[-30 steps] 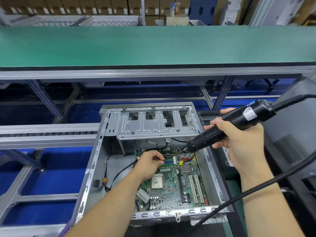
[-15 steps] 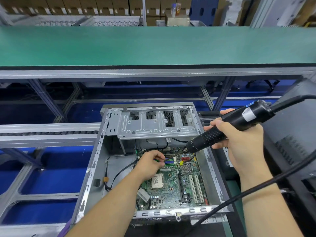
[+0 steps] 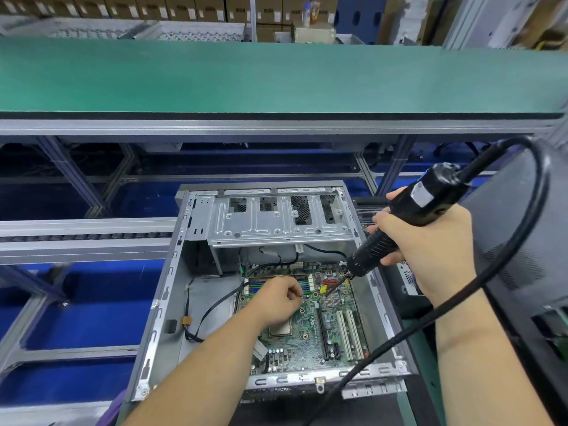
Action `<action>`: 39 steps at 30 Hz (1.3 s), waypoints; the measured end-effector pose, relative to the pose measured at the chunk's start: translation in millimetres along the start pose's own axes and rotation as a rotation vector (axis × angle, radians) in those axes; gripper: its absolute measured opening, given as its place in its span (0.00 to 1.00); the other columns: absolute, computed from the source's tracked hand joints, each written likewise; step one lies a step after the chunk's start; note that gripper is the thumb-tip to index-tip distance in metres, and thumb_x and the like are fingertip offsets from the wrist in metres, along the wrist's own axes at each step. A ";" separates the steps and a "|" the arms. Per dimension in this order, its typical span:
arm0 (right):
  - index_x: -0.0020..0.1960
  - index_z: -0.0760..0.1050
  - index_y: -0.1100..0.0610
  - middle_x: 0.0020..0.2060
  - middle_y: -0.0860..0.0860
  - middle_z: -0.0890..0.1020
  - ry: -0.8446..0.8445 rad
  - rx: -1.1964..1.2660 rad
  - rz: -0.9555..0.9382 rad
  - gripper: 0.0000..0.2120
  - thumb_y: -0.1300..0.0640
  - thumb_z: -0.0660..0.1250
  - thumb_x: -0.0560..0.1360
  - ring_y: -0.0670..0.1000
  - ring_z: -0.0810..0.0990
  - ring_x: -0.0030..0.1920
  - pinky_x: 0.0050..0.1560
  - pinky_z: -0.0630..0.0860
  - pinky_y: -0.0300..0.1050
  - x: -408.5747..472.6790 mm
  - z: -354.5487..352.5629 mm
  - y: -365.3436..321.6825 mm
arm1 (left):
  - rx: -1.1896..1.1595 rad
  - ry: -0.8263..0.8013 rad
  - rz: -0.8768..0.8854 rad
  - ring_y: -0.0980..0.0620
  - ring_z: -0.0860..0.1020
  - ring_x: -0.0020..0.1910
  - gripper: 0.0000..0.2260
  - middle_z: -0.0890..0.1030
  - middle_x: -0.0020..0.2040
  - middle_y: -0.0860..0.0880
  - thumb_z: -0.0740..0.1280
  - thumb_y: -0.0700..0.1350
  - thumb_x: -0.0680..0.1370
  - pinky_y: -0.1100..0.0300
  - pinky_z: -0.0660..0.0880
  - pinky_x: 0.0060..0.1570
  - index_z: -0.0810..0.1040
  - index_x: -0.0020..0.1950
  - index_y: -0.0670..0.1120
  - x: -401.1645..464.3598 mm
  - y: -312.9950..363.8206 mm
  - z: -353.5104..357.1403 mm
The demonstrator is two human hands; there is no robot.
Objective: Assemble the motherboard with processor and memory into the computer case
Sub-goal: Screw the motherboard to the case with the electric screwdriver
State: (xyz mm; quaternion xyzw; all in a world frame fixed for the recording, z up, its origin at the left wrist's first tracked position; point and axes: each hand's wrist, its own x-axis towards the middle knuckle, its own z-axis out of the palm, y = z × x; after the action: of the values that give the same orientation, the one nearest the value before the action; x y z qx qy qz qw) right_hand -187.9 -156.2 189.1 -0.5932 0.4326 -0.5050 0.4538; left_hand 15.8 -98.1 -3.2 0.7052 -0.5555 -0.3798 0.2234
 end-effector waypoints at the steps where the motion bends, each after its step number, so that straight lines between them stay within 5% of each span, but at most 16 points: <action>1: 0.44 0.83 0.46 0.37 0.53 0.85 0.001 -0.011 -0.001 0.13 0.50 0.75 0.58 0.58 0.87 0.38 0.23 0.78 0.47 -0.2 0.2 0.5 | 0.018 -0.007 0.017 0.57 0.76 0.39 0.03 0.80 0.44 0.52 0.68 0.43 0.77 0.64 0.74 0.42 0.78 0.46 0.51 0.1 1.0 0.6; 12: 0.46 0.81 0.49 0.38 0.51 0.85 0.035 -0.148 0.001 0.16 0.48 0.74 0.59 0.53 0.86 0.34 0.25 0.79 0.46 0.9 -0.8 -2.6 | 0.068 -0.105 0.073 0.54 0.76 0.42 0.06 0.80 0.50 0.49 0.66 0.44 0.79 0.54 0.76 0.50 0.77 0.56 0.49 0.8 8.0 5.6; 17: 0.45 0.80 0.51 0.33 0.48 0.84 0.039 -0.223 0.006 0.09 0.53 0.75 0.65 0.49 0.83 0.29 0.24 0.76 0.40 2.3 3.0 -4.5 | 0.094 -0.203 0.082 0.52 0.78 0.50 0.18 0.77 0.61 0.49 0.66 0.47 0.80 0.58 0.76 0.53 0.73 0.69 0.54 -1.1 13.3 8.9; 21: 0.44 0.79 0.51 0.32 0.47 0.83 0.049 -0.243 -0.007 0.08 0.61 0.76 0.71 0.48 0.83 0.28 0.23 0.76 0.39 2.1 5.0 -4.8 | 0.178 -0.248 0.102 0.47 0.73 0.67 0.21 0.69 0.72 0.50 0.65 0.48 0.80 0.55 0.69 0.67 0.69 0.73 0.56 -1.7 15.3 9.9; 27: 0.42 0.78 0.50 0.30 0.44 0.82 0.040 -0.260 -0.020 0.09 0.63 0.75 0.71 0.46 0.81 0.27 0.23 0.75 0.37 1.3 6.6 -7.7 | 0.179 -0.210 0.122 0.50 0.75 0.58 0.16 0.72 0.66 0.49 0.65 0.47 0.80 0.56 0.73 0.61 0.74 0.68 0.54 -1.0 17.9 8.7; 33: 0.42 0.78 0.52 0.29 0.44 0.82 0.040 -0.271 -0.033 0.08 0.63 0.75 0.70 0.47 0.81 0.26 0.23 0.75 0.37 1.7 7.9 -8.0 | 0.219 -0.230 0.139 0.48 0.73 0.64 0.17 0.72 0.68 0.50 0.63 0.49 0.81 0.51 0.71 0.66 0.73 0.69 0.55 -0.6 21.4 9.1; 39: 0.40 0.78 0.52 0.28 0.45 0.81 0.050 -0.271 -0.051 0.09 0.51 0.72 0.61 0.47 0.80 0.24 0.21 0.74 0.38 3.2 14.4 -5.0 | 0.105 -0.031 0.231 0.56 0.77 0.49 0.10 0.81 0.53 0.54 0.64 0.50 0.81 0.56 0.75 0.53 0.80 0.58 0.50 -2.8 37.1 9.7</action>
State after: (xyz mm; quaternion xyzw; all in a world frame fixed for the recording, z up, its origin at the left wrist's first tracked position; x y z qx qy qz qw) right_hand -173.1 -156.8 193.5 -0.6472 0.4926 -0.4680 0.3455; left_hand -14.8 -104.9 19.1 0.6415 -0.6555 -0.3326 0.2197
